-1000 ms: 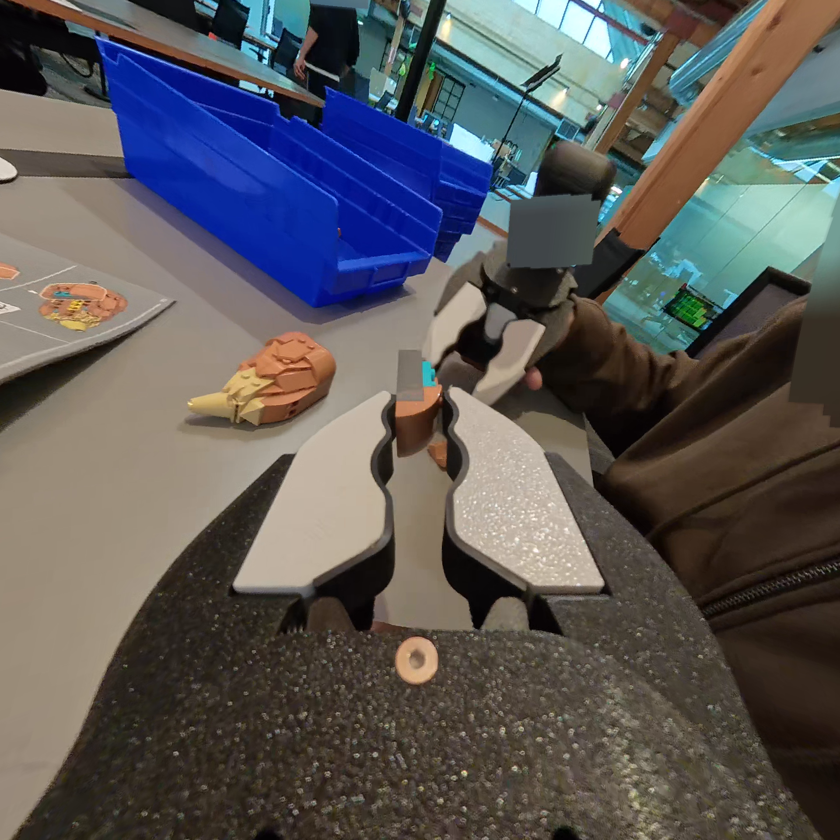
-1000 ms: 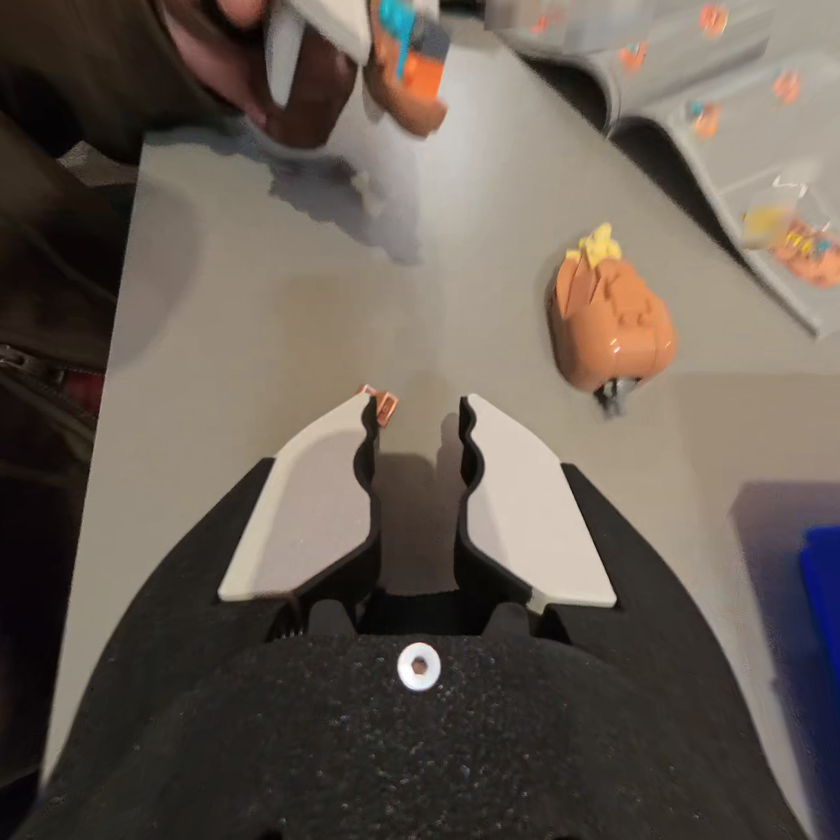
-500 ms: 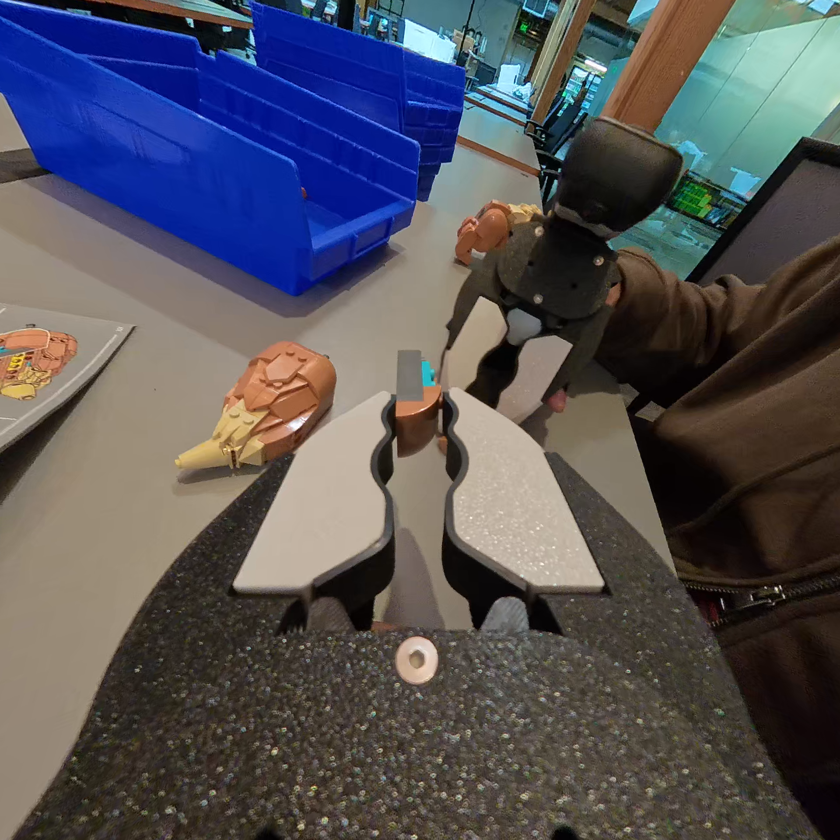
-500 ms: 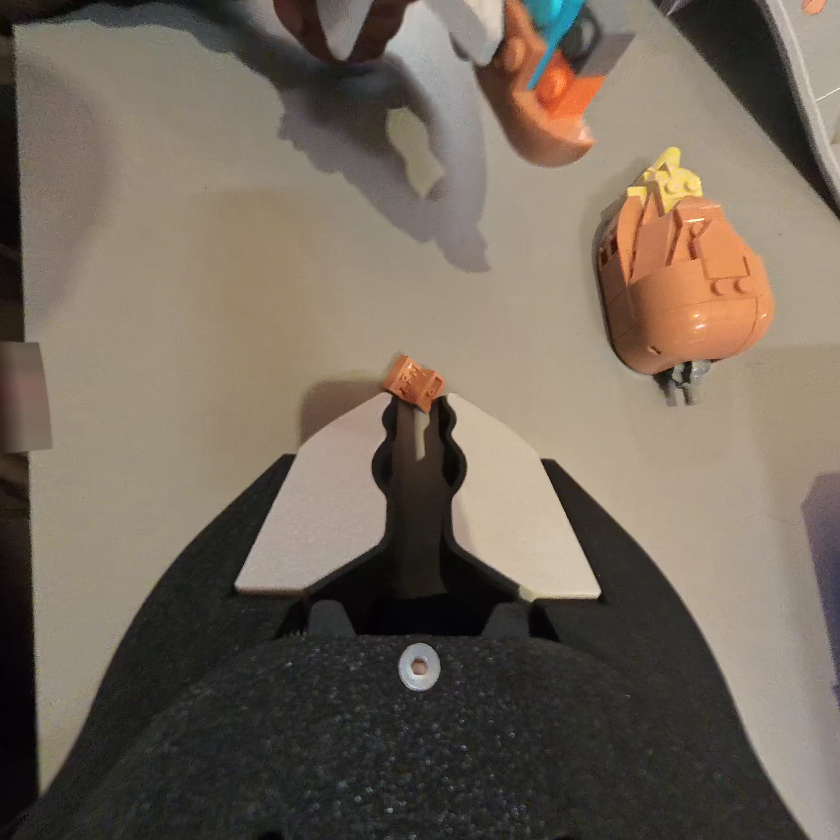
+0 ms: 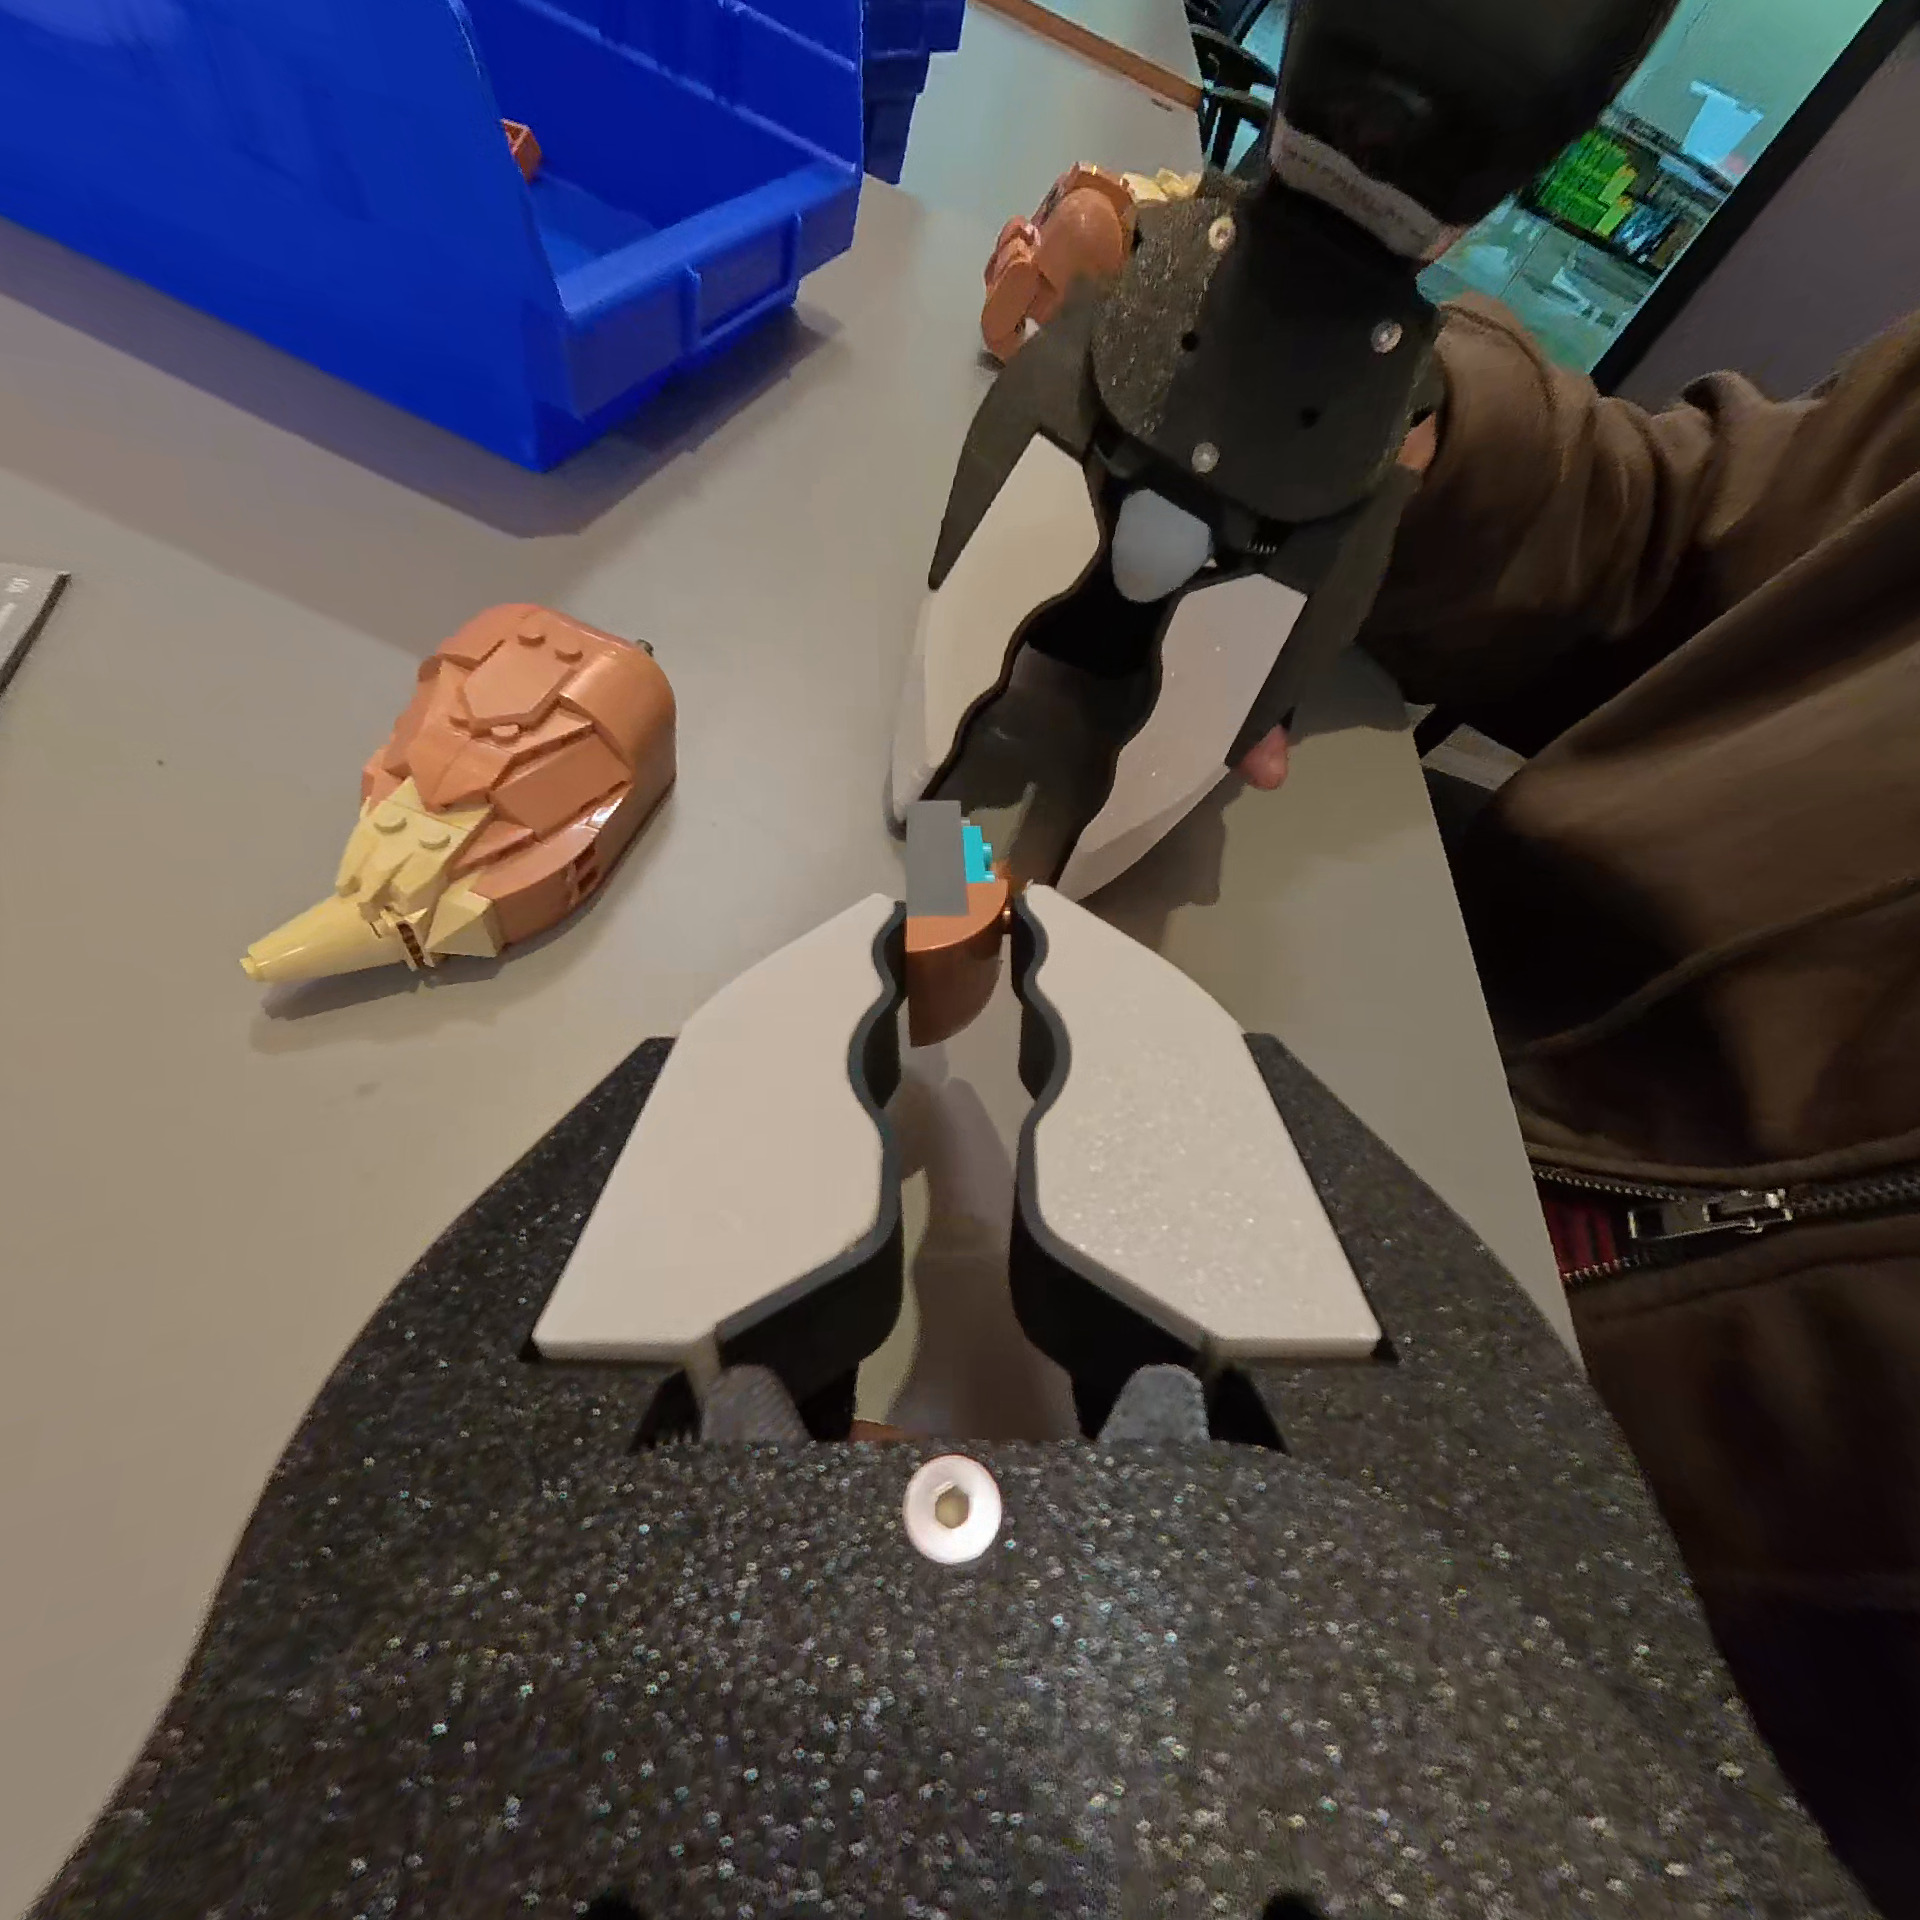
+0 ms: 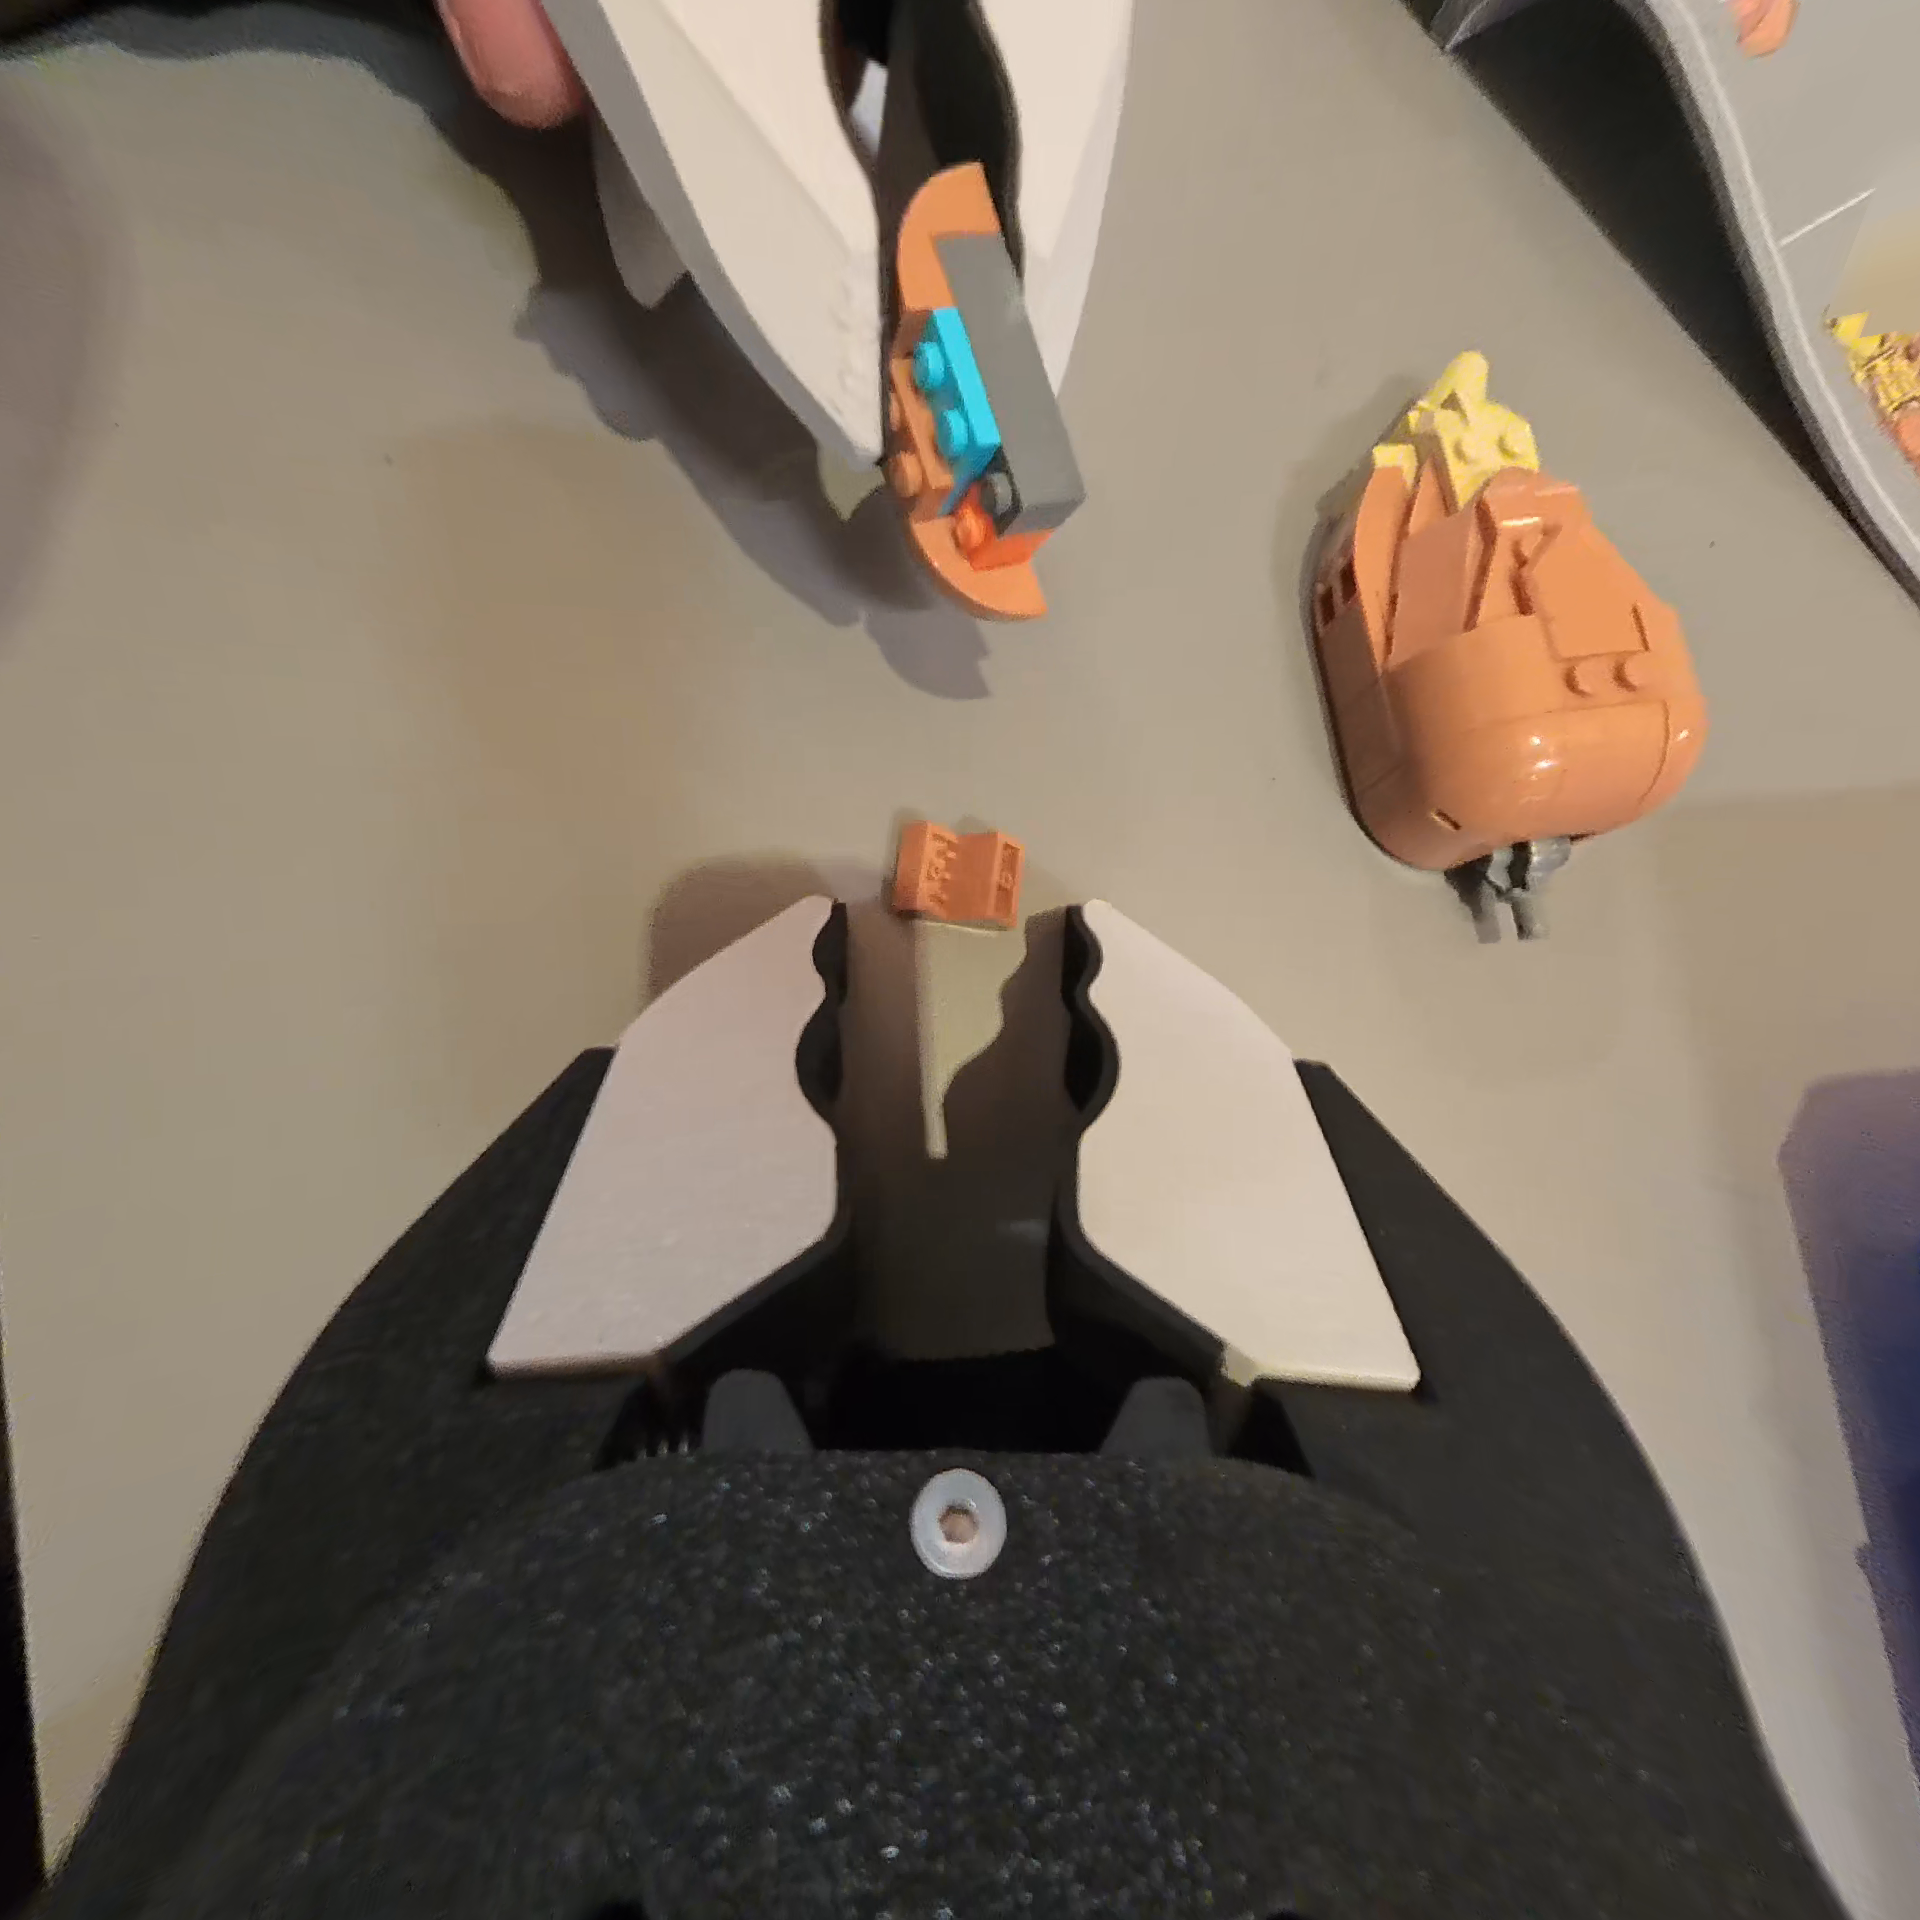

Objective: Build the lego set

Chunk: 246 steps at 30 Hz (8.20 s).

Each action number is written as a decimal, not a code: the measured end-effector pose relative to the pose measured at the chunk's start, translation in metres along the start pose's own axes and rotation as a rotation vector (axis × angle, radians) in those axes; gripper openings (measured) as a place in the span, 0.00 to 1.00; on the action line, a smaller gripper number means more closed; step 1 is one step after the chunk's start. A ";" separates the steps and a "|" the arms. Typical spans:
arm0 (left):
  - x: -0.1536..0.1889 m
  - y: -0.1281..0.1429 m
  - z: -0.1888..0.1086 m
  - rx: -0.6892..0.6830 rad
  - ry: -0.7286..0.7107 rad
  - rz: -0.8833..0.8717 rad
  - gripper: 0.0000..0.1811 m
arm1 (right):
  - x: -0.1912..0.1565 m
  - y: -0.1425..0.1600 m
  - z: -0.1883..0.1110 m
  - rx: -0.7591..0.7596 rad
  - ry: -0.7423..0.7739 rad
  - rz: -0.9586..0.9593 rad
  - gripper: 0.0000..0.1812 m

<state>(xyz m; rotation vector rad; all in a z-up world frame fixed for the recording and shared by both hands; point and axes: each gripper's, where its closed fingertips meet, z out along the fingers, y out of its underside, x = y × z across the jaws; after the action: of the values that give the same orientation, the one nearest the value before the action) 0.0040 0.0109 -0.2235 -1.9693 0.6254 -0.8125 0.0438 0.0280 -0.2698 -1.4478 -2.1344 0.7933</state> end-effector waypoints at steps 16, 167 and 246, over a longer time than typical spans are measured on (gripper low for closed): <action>0.007 0.004 0.002 -0.031 0.050 -0.001 0.10 | -0.005 -0.038 -0.018 -0.001 -0.121 -0.189 0.13; 0.034 -0.054 -0.042 0.451 0.164 0.126 0.10 | -0.011 -0.131 -0.051 0.646 -0.489 0.188 0.12; 0.002 -0.062 -0.050 0.554 0.178 -0.207 0.09 | 0.013 -0.131 -0.037 0.741 -0.543 0.476 0.10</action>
<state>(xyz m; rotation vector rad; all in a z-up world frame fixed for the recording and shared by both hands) -0.0249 0.0122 -0.1499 -1.4762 0.2544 -1.1570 -0.0266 0.0106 -0.1543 -1.4042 -1.4892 2.0816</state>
